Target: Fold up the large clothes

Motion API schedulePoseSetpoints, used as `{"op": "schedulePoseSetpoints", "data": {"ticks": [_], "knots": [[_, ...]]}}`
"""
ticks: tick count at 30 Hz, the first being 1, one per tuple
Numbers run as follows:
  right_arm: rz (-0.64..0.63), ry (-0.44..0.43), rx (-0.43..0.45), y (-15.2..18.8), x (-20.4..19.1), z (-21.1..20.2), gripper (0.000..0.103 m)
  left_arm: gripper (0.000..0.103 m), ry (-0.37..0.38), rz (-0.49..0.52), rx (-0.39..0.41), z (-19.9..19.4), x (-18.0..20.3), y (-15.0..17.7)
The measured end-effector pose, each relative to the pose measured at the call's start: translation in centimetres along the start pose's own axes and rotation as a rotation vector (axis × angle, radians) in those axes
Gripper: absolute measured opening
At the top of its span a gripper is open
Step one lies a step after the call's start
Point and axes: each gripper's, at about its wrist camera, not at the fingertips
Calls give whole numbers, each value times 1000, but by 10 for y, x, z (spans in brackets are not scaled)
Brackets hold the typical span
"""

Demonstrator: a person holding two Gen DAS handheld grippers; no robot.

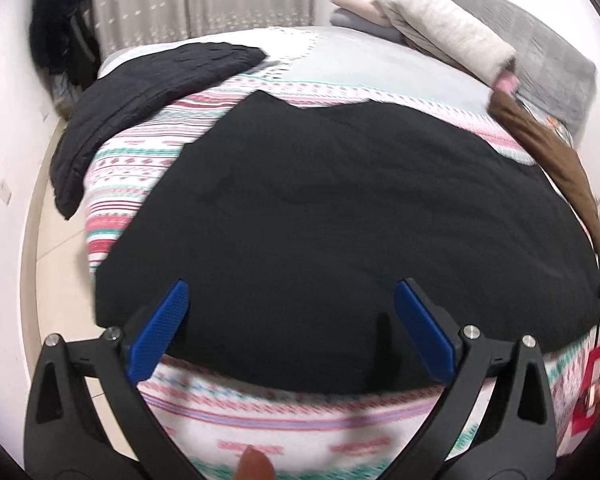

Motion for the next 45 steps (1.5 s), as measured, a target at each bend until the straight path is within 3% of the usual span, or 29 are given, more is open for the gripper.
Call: {"op": "schedulePoseSetpoints", "data": {"ticks": [4, 15, 45], "knots": [[-75, -63, -27, 7, -31, 1, 95, 102, 32, 17, -33, -2, 29, 10], [-200, -116, -34, 26, -85, -4, 96, 102, 44, 60, -31, -5, 75, 22], [-153, -75, -92, 34, -78, 11, 96, 102, 55, 100, -50, -10, 94, 31]]}}
Point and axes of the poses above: each gripper's, at about its wrist camera, not at the fingertips, and z roughly the way its jaws point, x to its right, y to its underside, and after that the axes turned 6 degrees about x, right-handed
